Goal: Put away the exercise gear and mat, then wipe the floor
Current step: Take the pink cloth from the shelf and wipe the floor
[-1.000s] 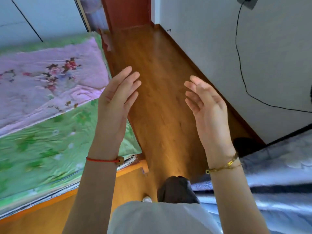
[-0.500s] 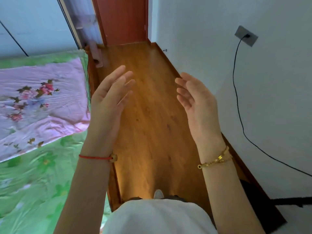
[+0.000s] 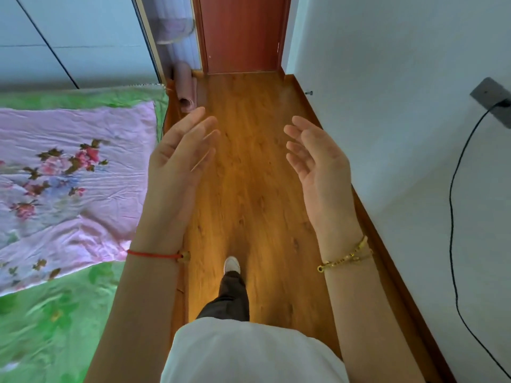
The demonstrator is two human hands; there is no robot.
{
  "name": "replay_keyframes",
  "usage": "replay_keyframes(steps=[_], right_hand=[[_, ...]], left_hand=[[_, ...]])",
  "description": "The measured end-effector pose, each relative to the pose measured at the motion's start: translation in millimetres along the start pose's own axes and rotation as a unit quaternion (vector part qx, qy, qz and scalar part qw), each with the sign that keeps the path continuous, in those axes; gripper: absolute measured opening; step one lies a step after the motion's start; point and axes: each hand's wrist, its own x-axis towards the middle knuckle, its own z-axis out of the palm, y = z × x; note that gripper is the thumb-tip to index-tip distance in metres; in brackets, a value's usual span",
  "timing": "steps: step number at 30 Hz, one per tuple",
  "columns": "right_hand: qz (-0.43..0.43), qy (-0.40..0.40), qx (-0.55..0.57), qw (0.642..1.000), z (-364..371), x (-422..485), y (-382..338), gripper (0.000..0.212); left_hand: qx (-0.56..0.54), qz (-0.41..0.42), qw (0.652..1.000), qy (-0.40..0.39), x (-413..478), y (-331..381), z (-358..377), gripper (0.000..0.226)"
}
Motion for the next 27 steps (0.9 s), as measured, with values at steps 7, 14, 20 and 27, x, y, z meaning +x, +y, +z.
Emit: replay_keyframes(steps=[7, 14, 20, 27], right_hand=[[-0.027, -0.022, 0.007, 0.999, 73.1, 167.1, -5.8, 0.023], [-0.010, -0.009, 0.002, 1.000, 115.3, 294.0, 9.7, 0.026], [-0.001, -0.026, -0.015, 1.000, 145.2, 411.9, 39.0, 0.027], [0.009, -0.066, -0.047, 0.997, 182.9, 579.6, 63.9, 0.027]], left_hand=[[0.001, 0.031, 1.000, 0.002, 178.5, 20.5, -1.0, 0.030], [0.016, 0.031, 0.999, -0.024, 319.7, 17.2, -4.5, 0.031], [0.025, 0.016, 1.000, 0.001, 433.8, -5.9, -8.0, 0.032], [0.017, 0.006, 0.998, 0.052, 595.0, -28.7, -3.5, 0.023]])
